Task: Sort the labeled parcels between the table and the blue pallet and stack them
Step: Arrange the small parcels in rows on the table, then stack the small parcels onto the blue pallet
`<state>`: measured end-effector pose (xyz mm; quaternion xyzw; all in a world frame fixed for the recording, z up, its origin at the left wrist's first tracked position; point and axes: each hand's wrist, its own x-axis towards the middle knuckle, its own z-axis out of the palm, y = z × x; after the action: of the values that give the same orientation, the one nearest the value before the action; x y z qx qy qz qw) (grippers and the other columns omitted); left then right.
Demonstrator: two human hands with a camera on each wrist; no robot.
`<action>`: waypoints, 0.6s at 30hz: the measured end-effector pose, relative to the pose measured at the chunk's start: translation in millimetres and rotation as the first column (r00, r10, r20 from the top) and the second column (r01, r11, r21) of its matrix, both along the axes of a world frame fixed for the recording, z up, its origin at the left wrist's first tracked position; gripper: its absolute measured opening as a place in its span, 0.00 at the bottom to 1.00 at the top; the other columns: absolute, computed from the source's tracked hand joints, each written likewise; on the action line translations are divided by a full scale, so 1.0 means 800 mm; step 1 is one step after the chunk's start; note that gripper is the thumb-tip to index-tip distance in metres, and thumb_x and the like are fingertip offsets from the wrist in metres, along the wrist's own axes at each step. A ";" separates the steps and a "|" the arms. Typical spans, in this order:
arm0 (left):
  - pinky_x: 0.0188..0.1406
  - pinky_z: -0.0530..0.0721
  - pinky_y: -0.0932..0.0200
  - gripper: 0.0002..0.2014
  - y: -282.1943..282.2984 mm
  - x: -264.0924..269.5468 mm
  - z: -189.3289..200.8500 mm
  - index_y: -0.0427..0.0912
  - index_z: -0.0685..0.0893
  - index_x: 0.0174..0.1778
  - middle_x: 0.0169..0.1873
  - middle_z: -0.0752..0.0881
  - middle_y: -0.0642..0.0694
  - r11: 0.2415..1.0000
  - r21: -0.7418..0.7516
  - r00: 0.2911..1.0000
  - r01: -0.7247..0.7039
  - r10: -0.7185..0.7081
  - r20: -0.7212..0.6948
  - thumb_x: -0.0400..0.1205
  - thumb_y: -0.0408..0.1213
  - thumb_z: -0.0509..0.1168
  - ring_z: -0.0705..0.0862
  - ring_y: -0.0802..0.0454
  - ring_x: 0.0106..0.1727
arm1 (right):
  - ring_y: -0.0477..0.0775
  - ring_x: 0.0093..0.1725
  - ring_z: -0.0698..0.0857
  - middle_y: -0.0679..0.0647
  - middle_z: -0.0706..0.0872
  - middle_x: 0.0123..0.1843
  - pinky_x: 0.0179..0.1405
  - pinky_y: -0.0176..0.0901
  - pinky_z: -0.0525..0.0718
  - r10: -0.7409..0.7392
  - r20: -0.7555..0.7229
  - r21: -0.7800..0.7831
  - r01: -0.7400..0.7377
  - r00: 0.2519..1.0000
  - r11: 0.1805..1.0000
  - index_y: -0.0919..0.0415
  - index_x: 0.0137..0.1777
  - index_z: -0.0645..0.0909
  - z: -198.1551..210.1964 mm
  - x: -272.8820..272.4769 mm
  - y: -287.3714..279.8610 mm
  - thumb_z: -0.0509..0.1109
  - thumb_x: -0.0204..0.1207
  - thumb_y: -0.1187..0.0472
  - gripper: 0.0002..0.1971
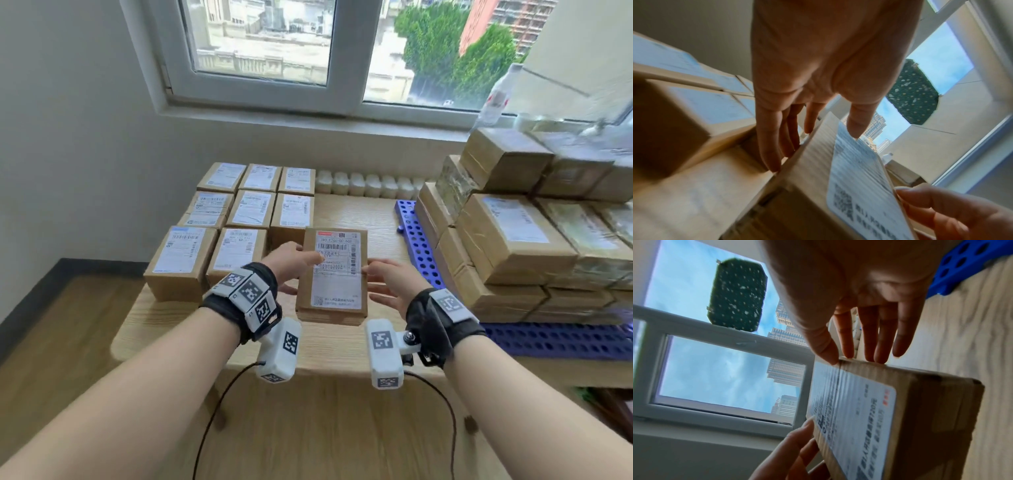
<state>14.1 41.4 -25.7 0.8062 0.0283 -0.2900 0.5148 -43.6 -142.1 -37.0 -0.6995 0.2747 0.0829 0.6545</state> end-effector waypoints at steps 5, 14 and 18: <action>0.41 0.84 0.55 0.20 -0.065 0.008 0.059 0.41 0.77 0.66 0.56 0.86 0.44 0.998 -0.033 0.988 0.062 -0.057 0.147 0.83 0.50 0.64 0.84 0.48 0.56 | 0.51 0.40 0.84 0.52 0.86 0.41 0.44 0.42 0.81 -0.084 0.151 0.020 0.082 0.985 0.996 0.54 0.54 0.82 0.047 0.001 -0.063 0.67 0.77 0.65 0.09; 0.42 0.85 0.53 0.18 -0.202 0.013 0.139 0.41 0.78 0.65 0.49 0.89 0.47 0.994 -0.089 0.956 0.070 -0.041 0.291 0.84 0.47 0.64 0.86 0.51 0.49 | 0.53 0.41 0.84 0.53 0.87 0.43 0.52 0.47 0.81 -0.163 0.352 0.059 0.152 0.922 0.987 0.52 0.43 0.82 0.113 0.008 -0.190 0.67 0.77 0.65 0.07; 0.44 0.86 0.52 0.15 -0.280 0.012 0.151 0.42 0.79 0.62 0.48 0.88 0.48 0.990 -0.130 0.952 0.058 -0.016 0.307 0.85 0.47 0.63 0.86 0.52 0.48 | 0.55 0.43 0.83 0.55 0.86 0.44 0.54 0.50 0.84 -0.193 0.402 0.032 0.197 0.895 0.980 0.53 0.40 0.82 0.136 0.009 -0.265 0.68 0.76 0.65 0.07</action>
<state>23.7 -182.9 94.8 0.8043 -0.0866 -0.1729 0.5618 -36.5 -354.4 71.9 -0.6734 0.2029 -0.1302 0.6989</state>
